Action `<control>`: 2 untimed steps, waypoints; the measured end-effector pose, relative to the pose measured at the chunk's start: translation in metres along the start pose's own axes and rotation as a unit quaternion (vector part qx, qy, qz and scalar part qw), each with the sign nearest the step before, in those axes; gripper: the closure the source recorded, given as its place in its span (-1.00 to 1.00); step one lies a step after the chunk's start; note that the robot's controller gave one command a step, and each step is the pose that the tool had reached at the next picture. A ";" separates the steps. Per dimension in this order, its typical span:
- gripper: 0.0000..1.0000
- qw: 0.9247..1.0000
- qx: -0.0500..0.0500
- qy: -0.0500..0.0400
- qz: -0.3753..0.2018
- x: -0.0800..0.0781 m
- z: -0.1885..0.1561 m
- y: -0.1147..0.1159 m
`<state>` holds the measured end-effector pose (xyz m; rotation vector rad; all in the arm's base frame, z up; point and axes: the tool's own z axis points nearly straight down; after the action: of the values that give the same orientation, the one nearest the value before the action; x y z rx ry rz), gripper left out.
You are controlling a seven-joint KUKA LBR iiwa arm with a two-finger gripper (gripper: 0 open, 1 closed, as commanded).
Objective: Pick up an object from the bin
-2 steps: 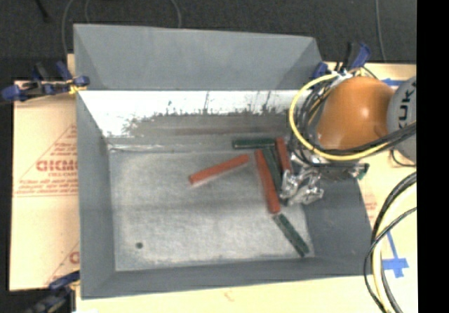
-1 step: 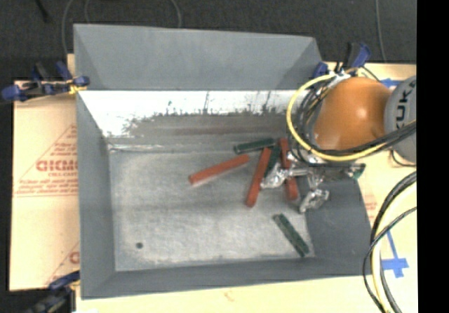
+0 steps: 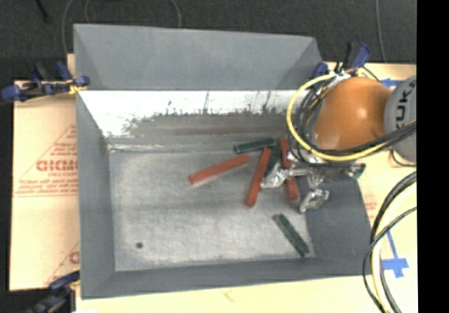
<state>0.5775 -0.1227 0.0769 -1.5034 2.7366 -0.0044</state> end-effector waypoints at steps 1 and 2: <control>1.00 0.985 -0.026 0.019 -0.167 -0.023 0.002 -0.030; 1.00 0.986 -0.026 0.018 -0.167 -0.023 0.002 -0.030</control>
Offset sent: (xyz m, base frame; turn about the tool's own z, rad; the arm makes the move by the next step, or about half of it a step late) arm 0.0000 0.0000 0.0000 0.0000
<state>0.6150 -0.1198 0.0759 -1.9747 2.4930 0.0348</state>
